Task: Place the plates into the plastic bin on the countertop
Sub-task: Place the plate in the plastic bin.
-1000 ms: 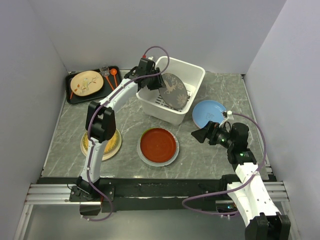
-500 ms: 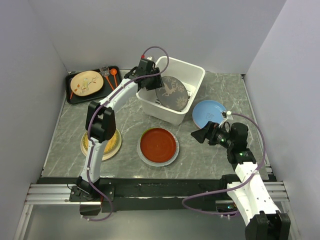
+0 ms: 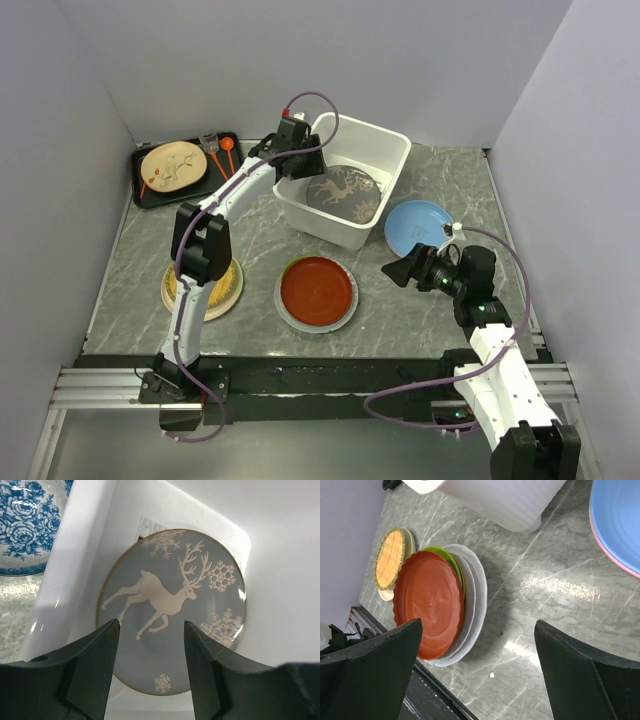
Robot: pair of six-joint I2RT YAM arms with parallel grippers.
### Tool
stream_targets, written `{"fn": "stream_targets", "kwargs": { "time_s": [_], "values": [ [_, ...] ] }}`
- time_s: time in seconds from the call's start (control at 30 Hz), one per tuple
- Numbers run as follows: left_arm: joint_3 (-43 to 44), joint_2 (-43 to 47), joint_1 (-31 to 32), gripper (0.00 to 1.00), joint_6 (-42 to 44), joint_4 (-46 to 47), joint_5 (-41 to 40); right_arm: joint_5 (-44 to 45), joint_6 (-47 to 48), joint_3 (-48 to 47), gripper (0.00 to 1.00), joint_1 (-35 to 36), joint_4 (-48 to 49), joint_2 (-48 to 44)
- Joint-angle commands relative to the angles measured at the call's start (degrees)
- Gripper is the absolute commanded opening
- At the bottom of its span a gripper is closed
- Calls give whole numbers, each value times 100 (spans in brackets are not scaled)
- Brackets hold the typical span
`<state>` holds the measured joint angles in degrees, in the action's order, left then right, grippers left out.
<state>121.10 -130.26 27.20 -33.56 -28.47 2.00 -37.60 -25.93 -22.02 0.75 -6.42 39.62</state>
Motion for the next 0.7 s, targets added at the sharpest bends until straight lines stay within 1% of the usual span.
{"fn": "stream_targets", "kwargs": {
  "time_s": [0.0, 0.17, 0.37, 0.57, 0.6, 0.67],
  "values": [
    [-86, 492, 5, 60, 192, 210, -68, -63, 1, 31, 100, -40, 220, -24],
    [-86, 580, 13, 60, 183, 289, 46, -63, 1, 31, 100, -40, 220, -15],
    [-209, 861, 5, 61, 8, 508, 652, -54, 9, 31, 100, -40, 202, -7],
    [-648, 1599, 5, 61, -133, 816, 1127, -89, 62, -21, 100, -40, 228, 186],
    [-745, 1852, 13, 61, -133, 851, 1179, -98, 62, -22, 100, -49, 246, 213],
    [-1131, 2152, 5, 62, -124, 965, 1197, -142, 62, -4, 100, -40, 263, 248]
  ]
}}
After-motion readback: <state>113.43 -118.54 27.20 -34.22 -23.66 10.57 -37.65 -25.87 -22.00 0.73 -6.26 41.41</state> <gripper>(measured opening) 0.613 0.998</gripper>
